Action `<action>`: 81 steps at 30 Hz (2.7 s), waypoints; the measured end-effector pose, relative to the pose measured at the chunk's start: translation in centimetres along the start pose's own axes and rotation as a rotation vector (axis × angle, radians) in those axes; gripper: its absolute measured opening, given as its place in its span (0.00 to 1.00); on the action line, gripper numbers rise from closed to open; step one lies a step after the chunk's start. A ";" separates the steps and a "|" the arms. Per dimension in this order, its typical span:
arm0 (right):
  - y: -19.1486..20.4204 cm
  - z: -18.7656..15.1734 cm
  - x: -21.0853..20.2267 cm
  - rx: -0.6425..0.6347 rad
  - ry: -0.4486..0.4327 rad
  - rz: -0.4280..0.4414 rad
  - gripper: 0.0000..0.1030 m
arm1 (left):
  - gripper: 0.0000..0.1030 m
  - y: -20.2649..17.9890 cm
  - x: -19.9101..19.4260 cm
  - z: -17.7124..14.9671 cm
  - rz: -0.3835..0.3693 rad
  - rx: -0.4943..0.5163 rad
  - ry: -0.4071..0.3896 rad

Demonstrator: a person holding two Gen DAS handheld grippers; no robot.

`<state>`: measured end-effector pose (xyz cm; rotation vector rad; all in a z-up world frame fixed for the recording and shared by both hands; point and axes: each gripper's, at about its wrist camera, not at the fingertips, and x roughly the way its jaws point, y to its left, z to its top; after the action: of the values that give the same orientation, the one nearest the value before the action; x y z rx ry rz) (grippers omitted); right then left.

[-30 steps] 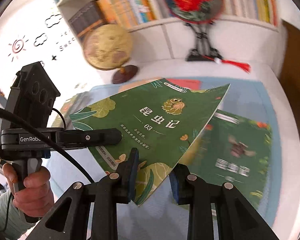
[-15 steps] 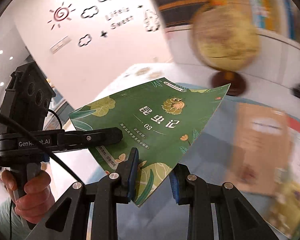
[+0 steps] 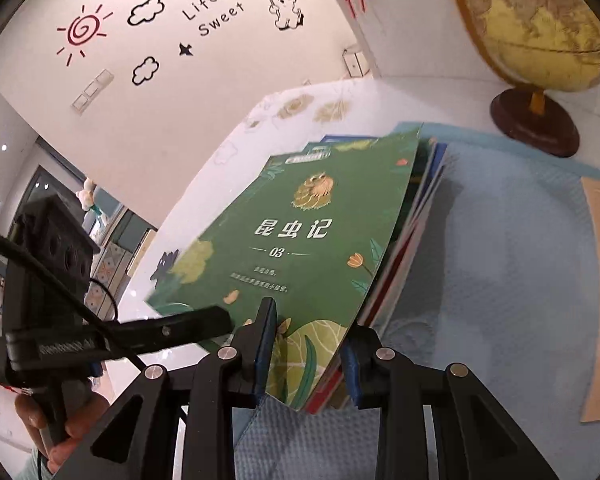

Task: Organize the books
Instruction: 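Carry the green frog book with both grippers onto the book stack, then open both grippers and move them to the green beetle-cover insect book, then close both grippers on the beetle book's edge and lift it upright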

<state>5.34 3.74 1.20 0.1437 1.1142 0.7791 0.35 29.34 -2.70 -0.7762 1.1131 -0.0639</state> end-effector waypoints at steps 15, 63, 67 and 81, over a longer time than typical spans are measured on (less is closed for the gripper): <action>-3.6 -5.2 -3.5 0.058 0.085 -0.024 0.58 | 0.33 -5.8 -1.4 -3.9 0.207 0.204 -0.060; -40.4 -28.7 -34.8 0.506 -0.060 -0.456 0.37 | 0.57 -43.7 28.1 -31.2 0.055 0.788 0.337; -41.3 -29.5 -35.5 0.547 -0.092 -0.406 0.38 | 0.53 -42.5 24.1 -28.9 -0.283 0.606 0.353; -41.4 -30.4 -36.0 0.564 -0.131 -0.359 0.41 | 0.14 -40.7 28.4 -30.4 -0.160 0.531 0.380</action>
<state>-7.69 -57.27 -5.39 0.4480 1.1684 0.1205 1.81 -28.69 -7.35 -0.3767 1.3100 -0.6388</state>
